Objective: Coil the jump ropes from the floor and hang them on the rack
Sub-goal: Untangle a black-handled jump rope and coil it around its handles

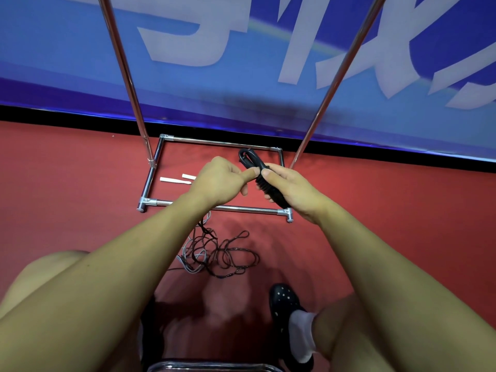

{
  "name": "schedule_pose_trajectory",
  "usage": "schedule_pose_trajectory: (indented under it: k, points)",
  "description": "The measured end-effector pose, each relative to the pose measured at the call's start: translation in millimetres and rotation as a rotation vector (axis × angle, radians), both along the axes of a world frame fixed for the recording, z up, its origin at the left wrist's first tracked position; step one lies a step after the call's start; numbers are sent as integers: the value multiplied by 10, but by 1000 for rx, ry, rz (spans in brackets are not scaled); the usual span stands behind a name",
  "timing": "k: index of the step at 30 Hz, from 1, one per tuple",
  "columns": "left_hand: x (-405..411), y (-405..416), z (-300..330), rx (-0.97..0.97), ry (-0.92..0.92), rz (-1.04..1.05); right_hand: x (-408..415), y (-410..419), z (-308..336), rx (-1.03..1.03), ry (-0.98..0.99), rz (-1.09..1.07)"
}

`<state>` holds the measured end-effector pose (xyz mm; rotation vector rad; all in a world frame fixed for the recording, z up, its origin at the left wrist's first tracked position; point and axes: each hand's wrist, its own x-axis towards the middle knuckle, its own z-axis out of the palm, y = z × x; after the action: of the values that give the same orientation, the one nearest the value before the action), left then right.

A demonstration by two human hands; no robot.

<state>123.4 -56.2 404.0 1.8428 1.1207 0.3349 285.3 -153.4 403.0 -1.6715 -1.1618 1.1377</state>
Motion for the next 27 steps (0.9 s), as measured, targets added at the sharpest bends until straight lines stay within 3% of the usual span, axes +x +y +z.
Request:
schedule_pose_trajectory:
  k: [7, 15, 22, 27]
  points:
    - [8, -45, 60, -61, -59, -12, -53, 49, -38, 77, -253, -55]
    - [-2, -84, 97, -234, -84, -34, -2, 33, -59, -4, -424, -35]
    - [7, -103, 106, -337, -114, -6, -23, -5, -103, 20, -333, 11]
    - [-19, -91, 110, -415, -165, -37, 7, 1, -87, -87, -234, 58]
